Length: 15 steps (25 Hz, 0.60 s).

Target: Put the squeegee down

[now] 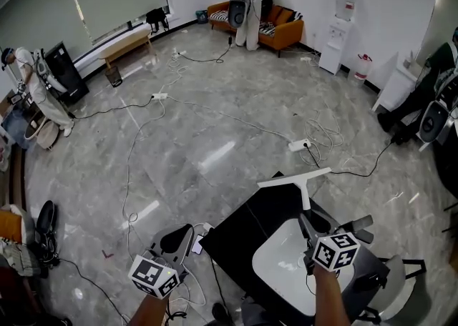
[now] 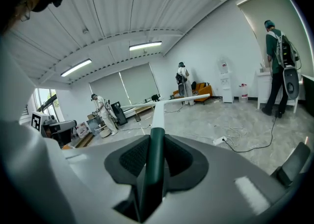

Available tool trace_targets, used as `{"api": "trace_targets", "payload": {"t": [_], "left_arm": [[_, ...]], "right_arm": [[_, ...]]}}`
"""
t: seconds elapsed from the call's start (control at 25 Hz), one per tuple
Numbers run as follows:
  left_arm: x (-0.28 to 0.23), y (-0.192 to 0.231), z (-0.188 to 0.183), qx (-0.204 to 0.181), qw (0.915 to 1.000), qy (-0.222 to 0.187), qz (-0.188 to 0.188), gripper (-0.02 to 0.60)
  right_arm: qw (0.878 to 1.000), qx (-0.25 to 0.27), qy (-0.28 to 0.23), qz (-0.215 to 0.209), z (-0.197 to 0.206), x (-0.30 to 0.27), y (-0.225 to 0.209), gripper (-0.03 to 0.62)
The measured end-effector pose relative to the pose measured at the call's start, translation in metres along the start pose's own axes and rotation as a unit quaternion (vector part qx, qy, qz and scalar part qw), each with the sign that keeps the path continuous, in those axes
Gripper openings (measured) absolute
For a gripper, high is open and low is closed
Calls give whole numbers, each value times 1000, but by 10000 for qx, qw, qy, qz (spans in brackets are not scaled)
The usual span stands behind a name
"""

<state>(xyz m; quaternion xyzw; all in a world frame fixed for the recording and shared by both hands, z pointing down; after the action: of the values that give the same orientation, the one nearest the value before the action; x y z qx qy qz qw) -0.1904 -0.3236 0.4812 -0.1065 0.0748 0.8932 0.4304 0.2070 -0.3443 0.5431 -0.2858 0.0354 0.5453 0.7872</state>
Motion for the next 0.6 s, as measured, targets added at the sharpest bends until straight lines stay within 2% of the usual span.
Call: {"api": "trace_targets", "payload": {"t": [0.6], "left_arm": [[-82, 14, 65, 290, 9978, 604, 5, 5]], "right_arm": [[9968, -412, 646, 205, 66, -107, -93, 101]]}}
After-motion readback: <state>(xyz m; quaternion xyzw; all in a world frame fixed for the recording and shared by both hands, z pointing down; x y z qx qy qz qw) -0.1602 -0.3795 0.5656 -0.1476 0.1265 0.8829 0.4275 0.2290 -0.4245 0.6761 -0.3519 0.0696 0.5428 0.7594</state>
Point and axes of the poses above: the fingertips, and each gripper's own axes: x backward along the fingers, y to its left, z out of its underside, the point moved 9 cm from there along x, backward along the fingers, and after that the axes turned 3 degrees about -x, right-handed, at the moved point
